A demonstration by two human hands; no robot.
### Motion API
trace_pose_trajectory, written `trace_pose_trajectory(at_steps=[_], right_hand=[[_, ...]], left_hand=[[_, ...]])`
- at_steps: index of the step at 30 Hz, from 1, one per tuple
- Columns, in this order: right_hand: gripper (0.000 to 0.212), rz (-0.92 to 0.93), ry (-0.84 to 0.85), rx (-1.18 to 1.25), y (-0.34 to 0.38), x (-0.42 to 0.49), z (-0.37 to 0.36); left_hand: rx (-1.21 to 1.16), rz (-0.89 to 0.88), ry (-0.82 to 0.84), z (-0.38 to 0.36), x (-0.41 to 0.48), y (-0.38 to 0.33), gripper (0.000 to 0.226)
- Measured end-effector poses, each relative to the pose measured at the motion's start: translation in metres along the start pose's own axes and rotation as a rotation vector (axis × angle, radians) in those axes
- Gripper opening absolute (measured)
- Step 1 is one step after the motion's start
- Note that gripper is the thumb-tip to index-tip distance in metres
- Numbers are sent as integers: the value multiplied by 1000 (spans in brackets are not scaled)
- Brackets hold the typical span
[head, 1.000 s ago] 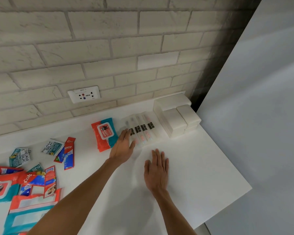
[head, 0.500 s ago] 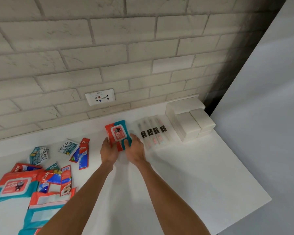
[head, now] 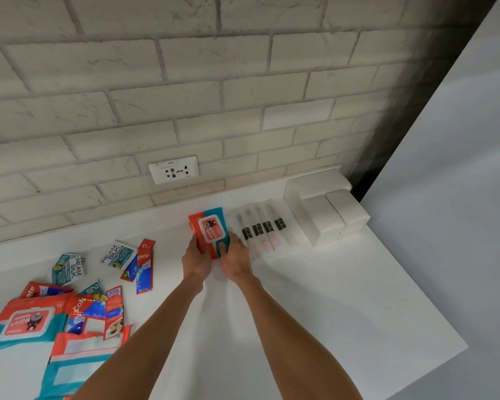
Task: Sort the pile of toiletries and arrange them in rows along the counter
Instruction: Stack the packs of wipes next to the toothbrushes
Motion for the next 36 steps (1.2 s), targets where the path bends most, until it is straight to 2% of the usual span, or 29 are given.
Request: trace_pose_trajectory(at_steps=[6,12,18,22,24,29,36], right_hand=[[34,19,20,-23,4,4,3],[36,37,39,-63,9,4,6],[41,121,-111,-79,15,-12,9],[45,168,-138,-59,24,-39,5],[47,210,-119,-58,30,-60,-3],[38,172,-92,-50,38,-111,-24],[26,131,-37,-13,57,-196,-55]], left_hand=[[12,10,17,1,-5,-7,49],[96,-53,69,4,-7,-12,53],[96,-169,97,29,-19,-10,52],[226,-230,40,60,-21,13,55],[228,-270,7,84,-26,25,51],[267,-359,-33,142,-41,52,33],[298,-331,-21,234,-57,97,25]])
Point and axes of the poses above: each hand's wrist, its own x-axis towards the middle knuckle, its own z-axis out of the back of the hand, y = z × x, the point moved 3 cm from there along x, towards the middle knuckle, and after that the axes turned 14 degrees about -y, right-handed, at the moved point
